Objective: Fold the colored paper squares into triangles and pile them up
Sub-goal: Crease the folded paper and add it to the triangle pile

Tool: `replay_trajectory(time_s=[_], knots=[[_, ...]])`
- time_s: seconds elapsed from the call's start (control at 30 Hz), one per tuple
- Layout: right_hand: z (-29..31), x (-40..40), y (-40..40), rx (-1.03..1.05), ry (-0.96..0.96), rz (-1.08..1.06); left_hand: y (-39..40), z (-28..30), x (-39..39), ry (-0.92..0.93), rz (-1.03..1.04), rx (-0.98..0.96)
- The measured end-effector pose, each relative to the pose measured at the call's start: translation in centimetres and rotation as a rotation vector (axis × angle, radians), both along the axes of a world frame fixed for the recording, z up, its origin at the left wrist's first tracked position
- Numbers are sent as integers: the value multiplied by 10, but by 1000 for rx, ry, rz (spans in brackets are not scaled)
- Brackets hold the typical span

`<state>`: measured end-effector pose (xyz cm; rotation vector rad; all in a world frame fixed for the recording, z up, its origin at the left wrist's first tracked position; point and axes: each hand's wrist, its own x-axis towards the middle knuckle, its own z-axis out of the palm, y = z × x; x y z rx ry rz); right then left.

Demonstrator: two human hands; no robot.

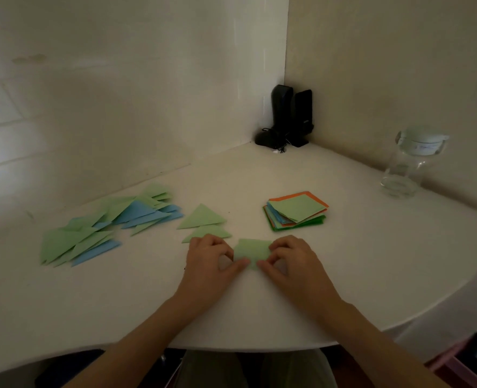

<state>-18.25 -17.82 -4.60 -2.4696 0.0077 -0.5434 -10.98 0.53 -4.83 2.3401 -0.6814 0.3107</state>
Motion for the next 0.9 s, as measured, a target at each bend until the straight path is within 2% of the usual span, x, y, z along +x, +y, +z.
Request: replay_trajectory(time_s=[0.17,0.3,0.47,0.6,0.7,0.8,0.9], knots=[[0,2,3,-41,-22,-40,-5,-5,-3,-140,78,44],[1,3,2,61,35,-41,-2,-3,-5,-85,62,35],[11,4,-8,176,139,61,2,3,-4,16,-7,2],[14,4,-11,199,196,101,-8,2,-9,-62,-135,55],[15,3,-10,244,153,79,-15,4,-18,-165,-181,138],[17,4,-14,93,36,135,-14,9,-25,-180,-217,224],[16,18,-23,-64,69,177,-13,14,-30,-186,-224,280]])
